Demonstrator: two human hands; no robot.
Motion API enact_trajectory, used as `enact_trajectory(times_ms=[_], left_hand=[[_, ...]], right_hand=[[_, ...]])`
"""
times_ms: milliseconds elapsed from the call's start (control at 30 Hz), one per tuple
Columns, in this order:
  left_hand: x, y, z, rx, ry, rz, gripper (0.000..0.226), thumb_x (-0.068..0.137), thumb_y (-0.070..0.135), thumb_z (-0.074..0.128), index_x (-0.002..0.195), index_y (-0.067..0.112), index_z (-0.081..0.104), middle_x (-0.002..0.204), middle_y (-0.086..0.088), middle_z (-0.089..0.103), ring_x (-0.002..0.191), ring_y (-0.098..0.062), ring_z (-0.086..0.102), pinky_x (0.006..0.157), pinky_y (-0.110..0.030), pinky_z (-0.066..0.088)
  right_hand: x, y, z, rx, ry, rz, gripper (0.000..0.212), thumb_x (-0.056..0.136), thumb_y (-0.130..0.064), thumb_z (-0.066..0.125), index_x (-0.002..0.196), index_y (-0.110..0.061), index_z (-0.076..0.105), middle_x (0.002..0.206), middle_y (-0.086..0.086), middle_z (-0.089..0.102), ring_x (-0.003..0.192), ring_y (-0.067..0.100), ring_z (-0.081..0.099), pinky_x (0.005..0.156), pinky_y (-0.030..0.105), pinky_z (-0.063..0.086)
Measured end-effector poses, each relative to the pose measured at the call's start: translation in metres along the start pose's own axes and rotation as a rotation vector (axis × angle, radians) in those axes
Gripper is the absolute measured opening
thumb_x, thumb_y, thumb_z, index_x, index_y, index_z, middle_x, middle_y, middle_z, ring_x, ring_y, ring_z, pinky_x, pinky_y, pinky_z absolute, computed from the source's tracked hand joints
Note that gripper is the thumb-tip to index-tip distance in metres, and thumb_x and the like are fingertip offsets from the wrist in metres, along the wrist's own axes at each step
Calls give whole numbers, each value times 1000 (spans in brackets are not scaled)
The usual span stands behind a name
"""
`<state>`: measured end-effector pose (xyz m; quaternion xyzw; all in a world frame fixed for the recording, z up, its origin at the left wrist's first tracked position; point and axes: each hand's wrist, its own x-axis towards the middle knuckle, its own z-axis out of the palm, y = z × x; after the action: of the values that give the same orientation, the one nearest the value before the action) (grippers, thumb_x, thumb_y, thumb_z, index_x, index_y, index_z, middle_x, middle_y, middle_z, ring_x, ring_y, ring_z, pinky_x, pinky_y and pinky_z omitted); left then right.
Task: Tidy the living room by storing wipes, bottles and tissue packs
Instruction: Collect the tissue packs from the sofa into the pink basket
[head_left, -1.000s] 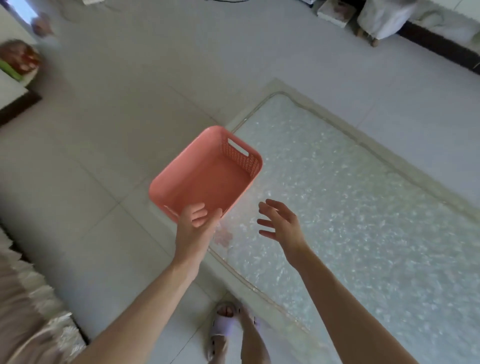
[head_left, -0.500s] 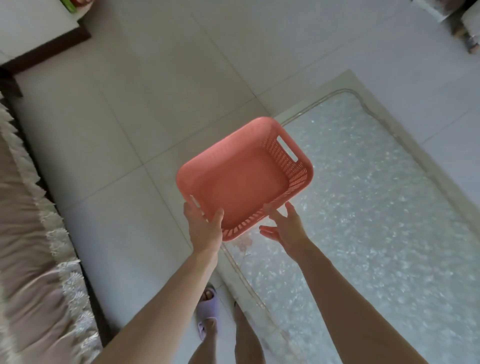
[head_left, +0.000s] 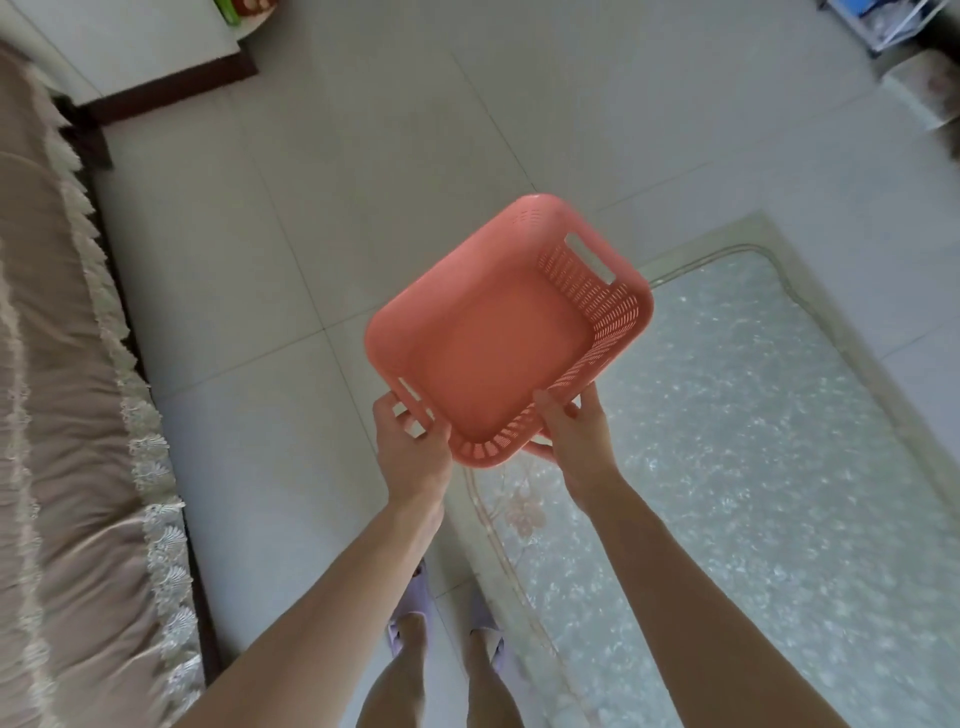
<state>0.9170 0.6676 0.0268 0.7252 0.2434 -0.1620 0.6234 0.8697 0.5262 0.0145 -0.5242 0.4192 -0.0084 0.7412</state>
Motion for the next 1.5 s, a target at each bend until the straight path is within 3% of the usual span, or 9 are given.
enact_trajectory(times_ms=[133,233,433,700,833,1000,1133,1267,1500], left_hand=[[16,30,-23,-78,16,-28,41,82,-7,64,107,19,45,103,3,59,83,3,62,87,-48,56],[41,55,-55,-162,7,-55,42,83,-3,66,114,15,43,113,-2,55,84,-1,63,78,-40,58],[141,119,-165,-59,42,-42,80,84,9,72,148,17,25,131,5,42,111,-18,55,96,-48,50],[246,179,-286,72,83,-43,4,88,21,66,88,25,64,88,-2,65,79,-20,59,66,-34,51],[282,207,-325,60,135,-48,13,90,26,64,77,27,62,84,-6,65,78,-23,58,75,-45,52],[332,243,-358,11,197,-37,10,95,22,57,87,19,61,89,-10,64,83,-25,60,88,-51,51],[388,276,-374,-73,307,-27,12,97,15,54,93,13,65,85,-10,65,83,-24,60,80,-39,51],[440,305,-387,-133,466,-69,19,96,14,55,96,0,68,82,-13,64,78,-22,58,80,-49,53],[504,344,-412,-294,648,-135,19,97,13,54,80,17,62,84,-13,67,80,-26,63,82,-50,53]], right_hand=[[5,-23,49,-53,-22,-18,39,93,-7,53,130,-19,45,112,6,64,92,21,68,54,27,57],[18,-43,91,-142,-43,1,33,91,-4,52,122,-17,50,109,9,66,88,24,67,54,31,57],[46,-81,210,-296,-158,26,28,87,2,55,110,-15,58,99,9,67,77,26,66,63,42,58],[67,-133,367,-584,-416,55,29,89,0,52,109,-21,59,96,4,71,76,25,68,70,44,58],[87,-153,443,-681,-521,70,31,92,0,51,112,-22,58,93,4,68,71,24,64,70,40,55],[125,-175,531,-759,-631,74,28,93,-1,51,111,-22,57,88,4,66,64,21,62,60,33,54],[168,-201,611,-834,-744,63,28,95,-7,51,115,-25,57,90,-1,68,64,15,64,54,27,49],[209,-228,690,-902,-862,50,32,98,-18,52,128,-28,53,105,2,69,73,16,67,57,26,51],[252,-249,812,-932,-1005,30,36,98,-21,51,122,-48,50,95,-10,72,75,7,70,53,19,53]])
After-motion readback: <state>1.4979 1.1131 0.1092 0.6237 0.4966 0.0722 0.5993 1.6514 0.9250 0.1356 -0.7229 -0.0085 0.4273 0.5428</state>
